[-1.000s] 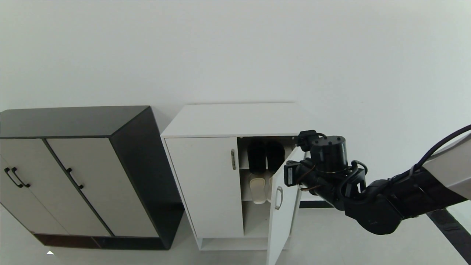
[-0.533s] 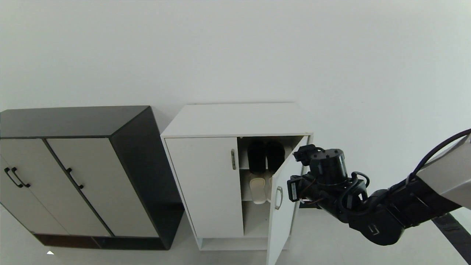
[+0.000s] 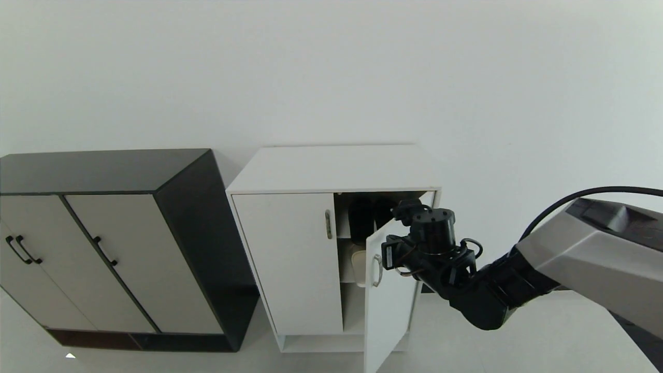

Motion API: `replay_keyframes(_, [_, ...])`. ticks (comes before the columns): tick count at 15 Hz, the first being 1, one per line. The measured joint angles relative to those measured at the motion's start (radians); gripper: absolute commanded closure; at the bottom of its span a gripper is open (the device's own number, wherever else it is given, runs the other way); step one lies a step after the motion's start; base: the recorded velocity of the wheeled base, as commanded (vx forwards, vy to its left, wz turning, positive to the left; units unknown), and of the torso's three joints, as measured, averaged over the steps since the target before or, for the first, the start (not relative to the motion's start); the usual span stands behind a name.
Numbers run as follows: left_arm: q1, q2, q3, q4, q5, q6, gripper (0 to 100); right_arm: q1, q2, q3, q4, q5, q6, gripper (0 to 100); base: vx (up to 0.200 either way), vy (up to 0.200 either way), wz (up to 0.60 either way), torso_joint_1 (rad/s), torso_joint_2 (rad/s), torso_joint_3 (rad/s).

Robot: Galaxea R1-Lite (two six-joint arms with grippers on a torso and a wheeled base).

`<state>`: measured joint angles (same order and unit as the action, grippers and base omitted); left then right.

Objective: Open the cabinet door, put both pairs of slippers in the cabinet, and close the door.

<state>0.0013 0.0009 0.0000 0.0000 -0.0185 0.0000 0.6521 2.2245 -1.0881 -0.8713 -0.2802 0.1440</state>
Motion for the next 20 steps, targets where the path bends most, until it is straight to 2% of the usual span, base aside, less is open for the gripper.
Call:
replay_keyframes(4, [0.000, 0.000, 0.000, 0.000, 0.000, 0.000, 100, 0.000, 0.052, 0.039, -0.169, 0.066, -0.003, 100, 0.000, 0.000, 0.00, 0.000, 0.00, 0.000])
replay_keyframes(7, [0.000, 0.000, 0.000, 0.000, 0.000, 0.001, 100, 0.000, 0.024, 0.182, -0.253, 0.263, -0.005, 100, 0.133, 0.000, 0.00, 0.005, 0.00, 0.000])
replay_keyframes(8, [0.000, 0.000, 0.000, 0.000, 0.000, 0.001, 100, 0.000, 0.011, 0.219, -0.275, 0.299, -0.004, 100, 0.200, 0.000, 0.00, -0.022, -0.01, 0.007])
replay_keyframes(13, [0.000, 0.000, 0.000, 0.000, 0.000, 0.002, 100, -0.001, -0.010, 0.265, -0.289, 0.307, -0.006, 100, 0.200, 0.000, 0.00, 0.008, 0.00, 0.003])
replay_keyframes(17, [0.000, 0.000, 0.000, 0.000, 0.000, 0.001, 100, -0.005, 0.001, 0.249, -0.287, 0.306, -0.006, 100, 0.000, 0.000, 0.00, 0.000, 0.00, 0.000])
replay_keyframes(20, [-0.001, 0.000, 0.000, 0.000, 0.000, 0.000, 100, -0.018, 0.033, 0.183, -0.288, 0.304, -0.006, 100, 0.000, 0.000, 0.00, 0.000, 0.00, 0.000])
